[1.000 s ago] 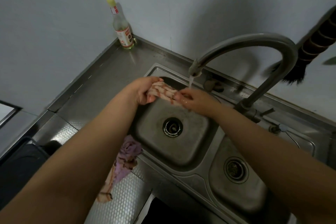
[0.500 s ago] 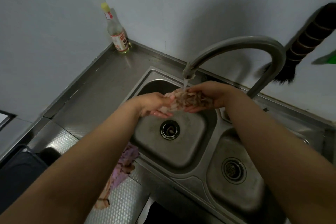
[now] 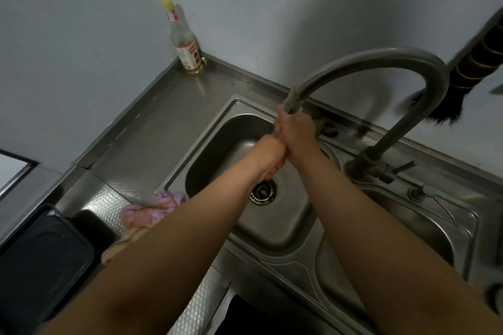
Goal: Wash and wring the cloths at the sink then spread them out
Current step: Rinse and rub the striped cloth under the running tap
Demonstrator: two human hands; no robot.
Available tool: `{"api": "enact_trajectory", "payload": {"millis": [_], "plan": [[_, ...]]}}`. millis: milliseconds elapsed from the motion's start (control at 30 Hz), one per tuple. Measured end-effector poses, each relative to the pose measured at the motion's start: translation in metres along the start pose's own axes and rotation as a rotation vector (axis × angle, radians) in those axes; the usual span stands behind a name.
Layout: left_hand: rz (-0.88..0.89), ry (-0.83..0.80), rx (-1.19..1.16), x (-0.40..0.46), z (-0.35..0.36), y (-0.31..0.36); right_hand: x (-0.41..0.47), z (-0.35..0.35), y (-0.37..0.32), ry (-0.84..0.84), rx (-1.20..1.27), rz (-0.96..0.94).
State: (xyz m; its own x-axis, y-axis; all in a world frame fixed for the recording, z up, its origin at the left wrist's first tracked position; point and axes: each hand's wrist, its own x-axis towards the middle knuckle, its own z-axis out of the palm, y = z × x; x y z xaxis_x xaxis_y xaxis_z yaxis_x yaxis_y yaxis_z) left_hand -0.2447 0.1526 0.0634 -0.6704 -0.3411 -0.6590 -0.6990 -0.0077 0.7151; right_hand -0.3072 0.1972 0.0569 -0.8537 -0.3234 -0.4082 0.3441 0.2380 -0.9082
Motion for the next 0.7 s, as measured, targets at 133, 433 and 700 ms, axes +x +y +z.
{"api": "enact_trajectory", "payload": {"millis": [133, 433, 700], "plan": [[0.017, 0.007, 0.039, -0.005, -0.003, -0.006, 0.013, 0.01, 0.002, 0.011, 0.061, 0.058], [0.087, 0.053, -0.148, 0.008, -0.048, -0.006, -0.001, -0.017, -0.023, -0.345, 0.495, 0.352], [-0.009, 0.019, -0.143, -0.001, -0.009, 0.003, -0.032, 0.011, 0.006, -0.074, 0.063, -0.189]]}}
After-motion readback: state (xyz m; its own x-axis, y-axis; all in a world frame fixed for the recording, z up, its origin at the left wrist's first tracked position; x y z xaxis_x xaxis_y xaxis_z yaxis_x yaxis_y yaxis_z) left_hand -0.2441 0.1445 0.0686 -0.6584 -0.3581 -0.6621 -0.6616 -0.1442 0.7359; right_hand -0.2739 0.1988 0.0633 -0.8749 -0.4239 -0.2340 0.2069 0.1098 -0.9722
